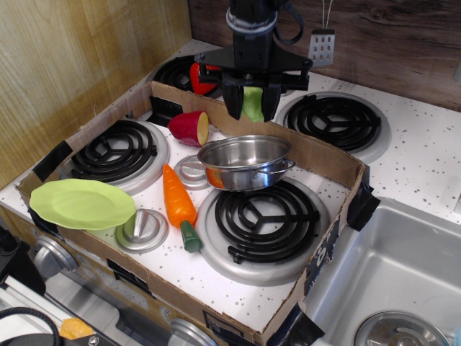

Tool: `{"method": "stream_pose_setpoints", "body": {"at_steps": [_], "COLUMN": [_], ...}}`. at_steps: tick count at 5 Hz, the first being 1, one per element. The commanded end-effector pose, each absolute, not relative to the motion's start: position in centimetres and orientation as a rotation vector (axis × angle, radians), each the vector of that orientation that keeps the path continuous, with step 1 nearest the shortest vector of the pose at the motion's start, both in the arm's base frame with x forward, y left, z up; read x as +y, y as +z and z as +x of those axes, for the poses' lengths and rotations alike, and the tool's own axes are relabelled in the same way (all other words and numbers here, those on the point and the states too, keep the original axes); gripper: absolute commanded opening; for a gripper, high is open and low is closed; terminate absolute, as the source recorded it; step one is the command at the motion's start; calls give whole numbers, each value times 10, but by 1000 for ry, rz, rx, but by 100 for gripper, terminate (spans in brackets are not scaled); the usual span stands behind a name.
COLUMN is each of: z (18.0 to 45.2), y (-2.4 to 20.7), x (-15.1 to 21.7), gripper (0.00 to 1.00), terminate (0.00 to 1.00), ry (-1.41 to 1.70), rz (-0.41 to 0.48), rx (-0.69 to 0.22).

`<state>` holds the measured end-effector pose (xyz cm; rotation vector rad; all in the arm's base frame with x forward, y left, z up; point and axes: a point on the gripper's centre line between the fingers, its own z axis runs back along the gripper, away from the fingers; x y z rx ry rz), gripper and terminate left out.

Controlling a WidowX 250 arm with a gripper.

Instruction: Take broccoli out of pan

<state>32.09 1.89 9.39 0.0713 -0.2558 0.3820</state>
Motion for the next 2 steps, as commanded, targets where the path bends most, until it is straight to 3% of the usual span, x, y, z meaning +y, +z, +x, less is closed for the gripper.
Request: {"method": "stream_pose_setpoints", "body": {"at_steps": [1, 2], "z": [284, 254], "y": [141, 131], "x": [1, -17], "gripper": [0, 0], "terminate": [0, 0], "ry": [436, 425], "rz": [163, 171], "rx": [-281, -280]}}
